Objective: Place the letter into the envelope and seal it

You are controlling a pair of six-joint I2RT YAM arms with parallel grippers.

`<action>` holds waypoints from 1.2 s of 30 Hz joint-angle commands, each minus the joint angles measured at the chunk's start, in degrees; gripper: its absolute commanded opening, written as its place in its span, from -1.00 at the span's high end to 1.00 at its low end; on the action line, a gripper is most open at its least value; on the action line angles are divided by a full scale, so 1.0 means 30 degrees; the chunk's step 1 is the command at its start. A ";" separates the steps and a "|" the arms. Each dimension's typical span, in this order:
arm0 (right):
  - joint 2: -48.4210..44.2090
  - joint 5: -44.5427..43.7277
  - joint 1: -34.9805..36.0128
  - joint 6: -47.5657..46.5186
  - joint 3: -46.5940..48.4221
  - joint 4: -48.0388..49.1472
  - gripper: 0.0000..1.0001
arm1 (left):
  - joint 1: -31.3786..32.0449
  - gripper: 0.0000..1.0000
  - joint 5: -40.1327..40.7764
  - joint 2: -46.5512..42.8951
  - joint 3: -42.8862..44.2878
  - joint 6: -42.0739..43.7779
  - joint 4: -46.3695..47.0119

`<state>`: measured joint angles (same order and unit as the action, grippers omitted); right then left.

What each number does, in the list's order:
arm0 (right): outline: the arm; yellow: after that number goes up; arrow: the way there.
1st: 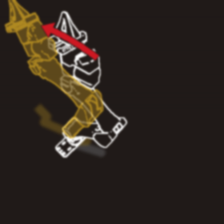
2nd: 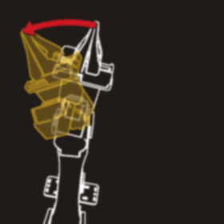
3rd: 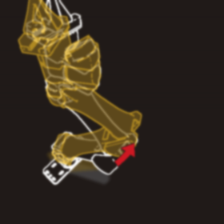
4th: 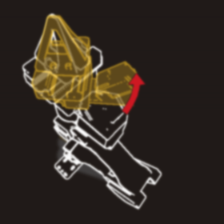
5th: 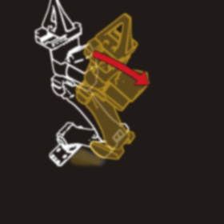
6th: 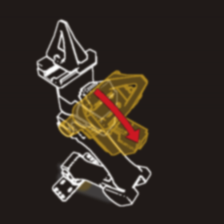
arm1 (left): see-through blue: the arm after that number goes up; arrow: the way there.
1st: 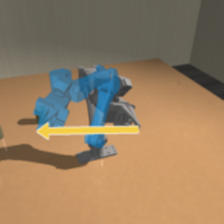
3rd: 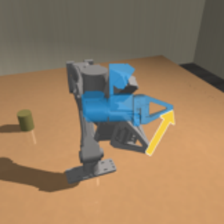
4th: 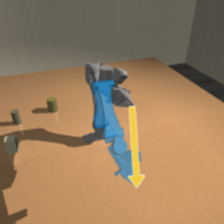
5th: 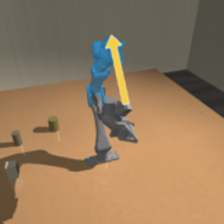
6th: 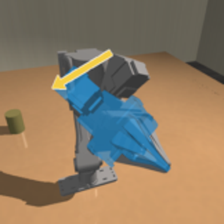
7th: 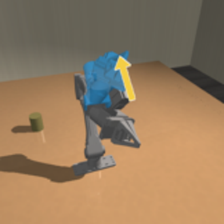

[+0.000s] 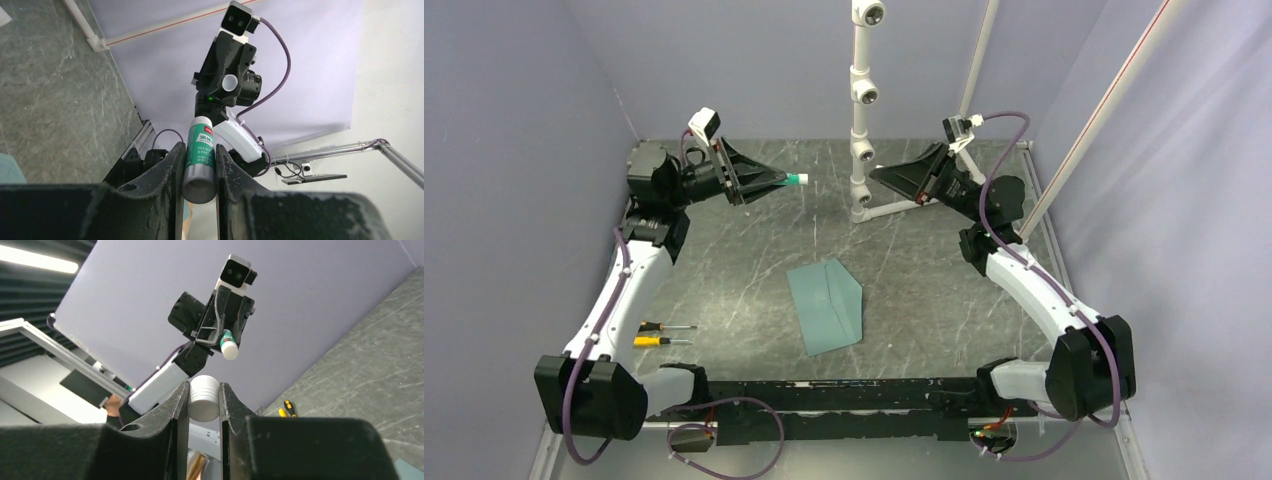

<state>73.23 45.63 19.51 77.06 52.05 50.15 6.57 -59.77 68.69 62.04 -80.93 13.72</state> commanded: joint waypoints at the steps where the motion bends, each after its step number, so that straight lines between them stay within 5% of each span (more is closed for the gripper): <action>1: -0.0983 0.1240 -0.0249 -0.1339 0.0533 0.0430 1.00 | -0.0095 0.95 -0.1108 -0.0808 0.0586 0.1478 -0.1520; 7: -0.2186 -0.3513 -0.0293 -1.0913 0.2778 -1.5425 1.00 | -0.0086 0.95 0.0420 -0.0784 0.3015 0.7868 -0.9966; 13: -0.1116 -1.2888 -0.0321 -1.4960 0.2665 -2.4544 1.00 | -0.0058 0.95 0.1392 -0.0576 0.3305 1.1081 -1.3306; 22: 0.2140 -1.7872 -0.0380 -1.6581 0.0564 -2.5580 0.93 | 0.0035 0.95 0.4039 0.0363 0.4230 1.5355 -1.8554; 36: 0.7316 -1.6208 -0.0438 -1.8021 0.1209 -2.6101 0.91 | 0.0096 0.95 0.4873 0.0605 0.4366 1.6390 -1.9039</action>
<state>93.89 -3.81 18.39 24.80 52.99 -26.98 6.63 -46.22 70.67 72.36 -34.09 -42.78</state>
